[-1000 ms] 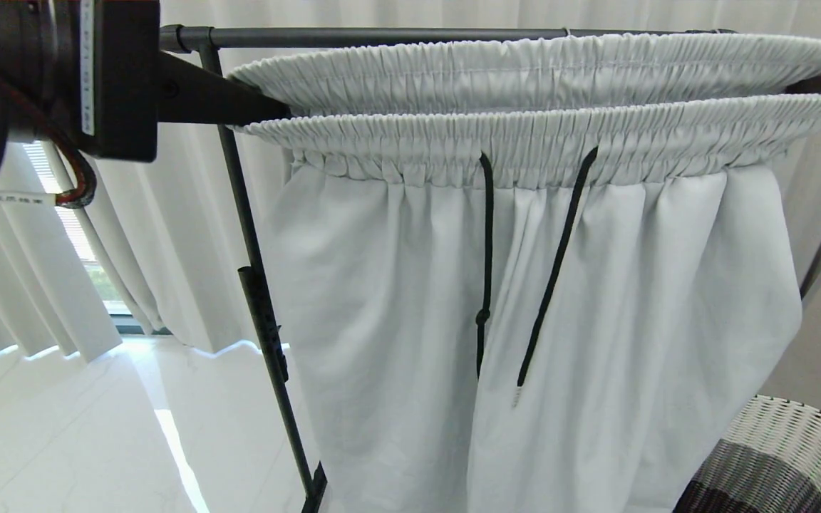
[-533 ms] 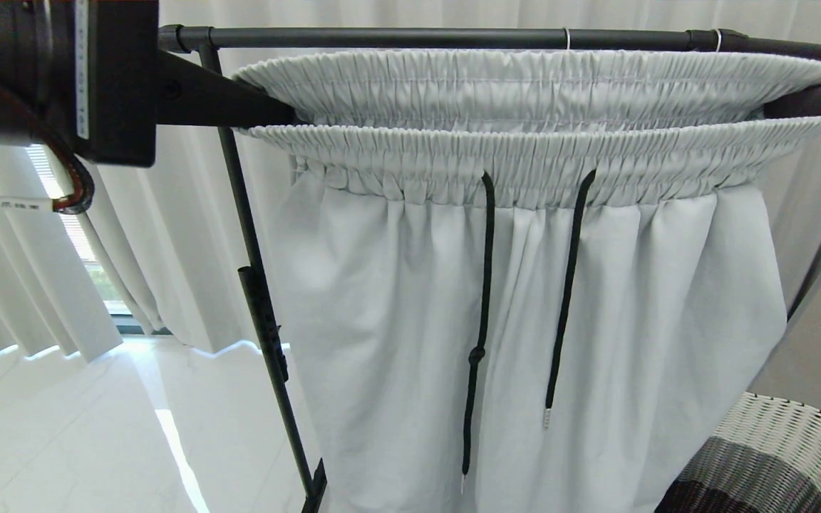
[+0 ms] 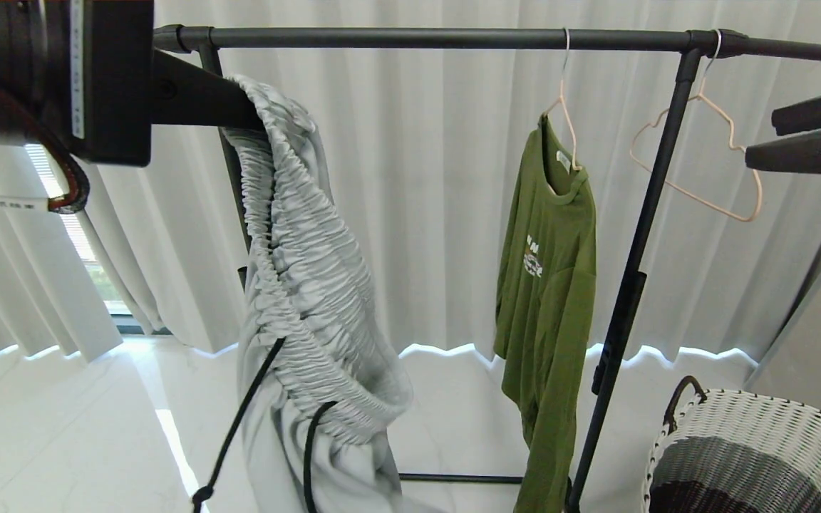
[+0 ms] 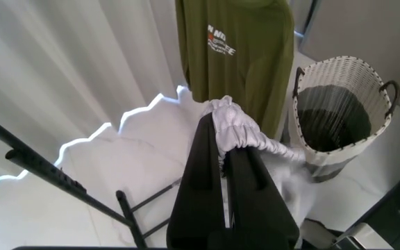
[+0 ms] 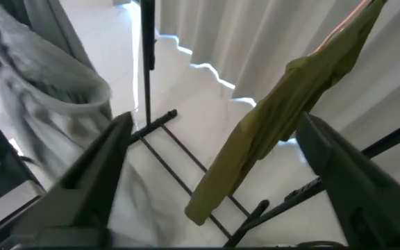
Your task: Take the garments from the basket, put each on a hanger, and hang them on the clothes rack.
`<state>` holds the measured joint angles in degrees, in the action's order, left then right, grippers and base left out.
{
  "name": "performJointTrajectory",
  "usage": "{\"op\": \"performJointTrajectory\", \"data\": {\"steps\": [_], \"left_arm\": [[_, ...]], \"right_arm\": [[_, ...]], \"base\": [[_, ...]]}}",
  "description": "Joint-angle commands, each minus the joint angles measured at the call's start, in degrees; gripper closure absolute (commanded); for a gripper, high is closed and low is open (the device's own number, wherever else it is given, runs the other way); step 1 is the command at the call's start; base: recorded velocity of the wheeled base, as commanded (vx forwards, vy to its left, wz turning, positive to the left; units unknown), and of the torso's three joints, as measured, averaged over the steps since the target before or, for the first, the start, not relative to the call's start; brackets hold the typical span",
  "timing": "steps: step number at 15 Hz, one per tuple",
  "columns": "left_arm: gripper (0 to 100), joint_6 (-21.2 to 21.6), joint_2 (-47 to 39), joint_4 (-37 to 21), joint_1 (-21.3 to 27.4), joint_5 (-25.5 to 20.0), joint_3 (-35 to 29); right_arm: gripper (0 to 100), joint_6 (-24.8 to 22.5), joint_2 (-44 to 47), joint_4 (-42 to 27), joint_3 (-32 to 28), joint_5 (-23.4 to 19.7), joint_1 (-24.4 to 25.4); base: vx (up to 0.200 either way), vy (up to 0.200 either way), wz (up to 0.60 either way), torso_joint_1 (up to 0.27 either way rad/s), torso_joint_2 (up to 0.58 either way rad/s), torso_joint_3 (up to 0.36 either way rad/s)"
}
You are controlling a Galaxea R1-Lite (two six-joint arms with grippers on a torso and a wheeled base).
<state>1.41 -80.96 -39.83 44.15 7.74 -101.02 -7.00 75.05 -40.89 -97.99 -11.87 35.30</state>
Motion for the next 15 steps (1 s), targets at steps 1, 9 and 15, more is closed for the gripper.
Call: {"op": "performJointTrajectory", "data": {"steps": [1,9,15], "left_arm": [[100,0.2,0.1,0.0,-0.1,0.2,0.3],[100,0.6,4.5,3.4,-13.7,12.6,13.6],[100,0.7,10.7,15.4,-16.0,12.8,32.3]], "right_arm": [[0,0.0,-3.0,1.2,4.6,0.8,-0.7],[0,-4.8,-8.2,-3.2,16.9,25.7,-14.0],[0,-13.8,-10.4,11.1,27.9,27.2,-21.3]], "base": [[0.0,0.0,0.0,0.0,0.0,0.0],[0.0,0.0,0.0,0.0,0.0,0.0],[0.0,0.0,0.0,0.0,0.0,0.0]]}}
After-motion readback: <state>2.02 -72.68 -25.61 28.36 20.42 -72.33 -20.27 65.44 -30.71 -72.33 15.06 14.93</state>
